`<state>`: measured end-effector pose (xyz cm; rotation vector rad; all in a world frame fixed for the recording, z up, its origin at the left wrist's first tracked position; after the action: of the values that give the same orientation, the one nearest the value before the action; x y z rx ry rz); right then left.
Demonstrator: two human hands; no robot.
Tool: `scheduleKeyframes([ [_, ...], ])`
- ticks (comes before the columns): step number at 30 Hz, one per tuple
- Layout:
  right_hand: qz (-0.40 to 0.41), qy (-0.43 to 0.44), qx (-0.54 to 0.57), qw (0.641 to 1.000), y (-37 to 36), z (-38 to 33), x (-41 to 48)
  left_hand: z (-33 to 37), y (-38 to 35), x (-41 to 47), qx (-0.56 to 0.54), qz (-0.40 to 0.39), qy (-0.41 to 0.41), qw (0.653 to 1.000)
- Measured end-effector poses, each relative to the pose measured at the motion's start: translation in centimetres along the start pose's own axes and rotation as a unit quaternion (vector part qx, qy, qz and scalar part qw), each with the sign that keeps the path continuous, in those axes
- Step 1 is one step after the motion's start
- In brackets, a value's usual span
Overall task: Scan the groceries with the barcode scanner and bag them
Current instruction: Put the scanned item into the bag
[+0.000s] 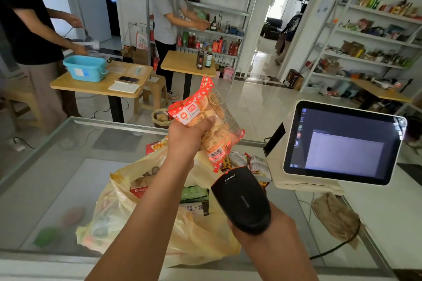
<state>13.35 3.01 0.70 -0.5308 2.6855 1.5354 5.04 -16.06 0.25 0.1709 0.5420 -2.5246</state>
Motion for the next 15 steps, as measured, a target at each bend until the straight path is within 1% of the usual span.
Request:
scheduleKeyframes([
  [3,0.009,0.0,0.013,1.0,0.0,0.2,0.0,0.0,-0.1,0.0,-0.004,-0.002,-0.003,1.0],
  [6,0.02,0.003,0.052,0.998,0.0,0.2,-0.2,-0.1,0.0,0.1,-0.007,-0.001,-0.001,1.0],
  [8,0.046,0.001,0.115,0.992,-0.1,0.8,-0.4,-0.2,0.1,0.1,-0.01,-0.001,-0.001,1.0],
  [10,0.084,-0.002,0.199,0.976,-0.1,1.9,-0.3,0.2,0.7,0.1,-0.008,0.001,-0.01,1.0],
  [11,0.098,-0.002,0.223,0.97,-0.1,2.6,0.0,0.5,1.1,0.2,-0.002,0.004,-0.019,1.0],
  [13,0.125,0.005,0.219,0.968,-0.3,4.2,1.0,1.4,2.7,0.3,0.017,0.007,-0.052,0.998],
  [15,0.118,0.006,0.181,0.976,-1.0,5.5,2.2,2.3,4.7,0.3,0.047,-0.006,-0.085,0.995],
])
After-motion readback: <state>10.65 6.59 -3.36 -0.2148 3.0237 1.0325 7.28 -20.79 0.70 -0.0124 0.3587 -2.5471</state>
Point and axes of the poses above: each hand's wrist, its own x-axis towards the middle knuckle, its own y-axis out of the back of the hand, z = x × y, the point moved 4 cm from there along x, towards the middle knuckle, and after that the axes turned 9 degrees about y, right-handed, at the moved point
